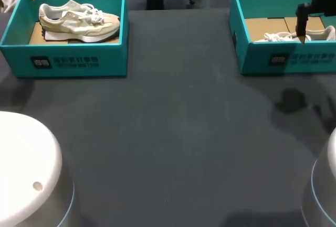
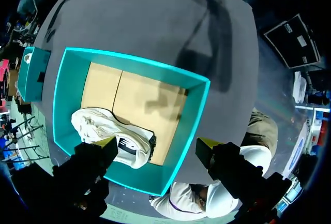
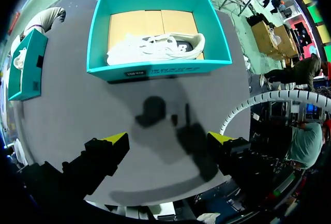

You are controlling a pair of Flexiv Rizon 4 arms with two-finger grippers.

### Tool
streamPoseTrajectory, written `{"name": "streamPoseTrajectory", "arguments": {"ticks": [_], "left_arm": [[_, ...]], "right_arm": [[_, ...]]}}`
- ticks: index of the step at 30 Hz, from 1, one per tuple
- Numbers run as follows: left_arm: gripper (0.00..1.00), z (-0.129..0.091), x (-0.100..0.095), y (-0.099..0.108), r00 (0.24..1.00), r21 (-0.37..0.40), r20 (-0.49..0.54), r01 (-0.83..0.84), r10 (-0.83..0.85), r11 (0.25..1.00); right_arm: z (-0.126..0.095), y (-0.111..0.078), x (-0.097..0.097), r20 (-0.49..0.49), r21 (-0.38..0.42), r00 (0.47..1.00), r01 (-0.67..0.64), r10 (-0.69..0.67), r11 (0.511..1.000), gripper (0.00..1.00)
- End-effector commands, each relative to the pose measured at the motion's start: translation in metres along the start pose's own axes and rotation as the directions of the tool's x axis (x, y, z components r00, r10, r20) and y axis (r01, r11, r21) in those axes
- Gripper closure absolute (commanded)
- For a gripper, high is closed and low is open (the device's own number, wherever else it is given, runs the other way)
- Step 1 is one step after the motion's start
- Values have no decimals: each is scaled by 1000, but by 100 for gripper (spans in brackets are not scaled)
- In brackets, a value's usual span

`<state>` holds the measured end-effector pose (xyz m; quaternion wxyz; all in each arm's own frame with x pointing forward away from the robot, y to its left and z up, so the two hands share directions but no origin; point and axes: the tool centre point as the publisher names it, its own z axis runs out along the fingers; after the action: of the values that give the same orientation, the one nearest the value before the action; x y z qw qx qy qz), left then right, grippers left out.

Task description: Take the shoe out of the shoebox, open the shoe tongue, remove and reinsert the insole, then place the shoe into the shoebox

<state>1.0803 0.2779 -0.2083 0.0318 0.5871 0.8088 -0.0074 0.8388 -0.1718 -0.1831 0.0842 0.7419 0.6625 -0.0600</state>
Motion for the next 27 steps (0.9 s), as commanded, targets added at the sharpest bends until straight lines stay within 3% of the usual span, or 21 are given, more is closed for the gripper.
{"name": "streamPoseTrajectory", "arguments": {"ticks": [1, 6, 11, 18, 27], "left_arm": [[0, -1, -2, 8, 1000, 23, -6, -2, 2, 1000], [0, -1, -2, 8, 1000, 23, -6, -2, 2, 1000], [0, 6, -7, 27, 997, -35, 13, -70, 70, 997], [0, 20, -17, 54, 991, -40, -3, -130, 130, 991], [0, 41, -23, 69, 973, -13, -31, -228, 227, 974]], "right_arm": [[0, 0, 0, 1, 0, 1000, -1, 1, 1000, 0], [0, 0, 0, 1, 0, 1000, -1, 1, 1000, 0], [0, 0, 0, 1, 0, 1000, -1, 1, 1000, 0], [0, 0, 0, 1, 0, 1000, -1, 1, 1000, 0], [0, 0, 0, 1, 0, 1000, -1, 1, 1000, 0]]}}
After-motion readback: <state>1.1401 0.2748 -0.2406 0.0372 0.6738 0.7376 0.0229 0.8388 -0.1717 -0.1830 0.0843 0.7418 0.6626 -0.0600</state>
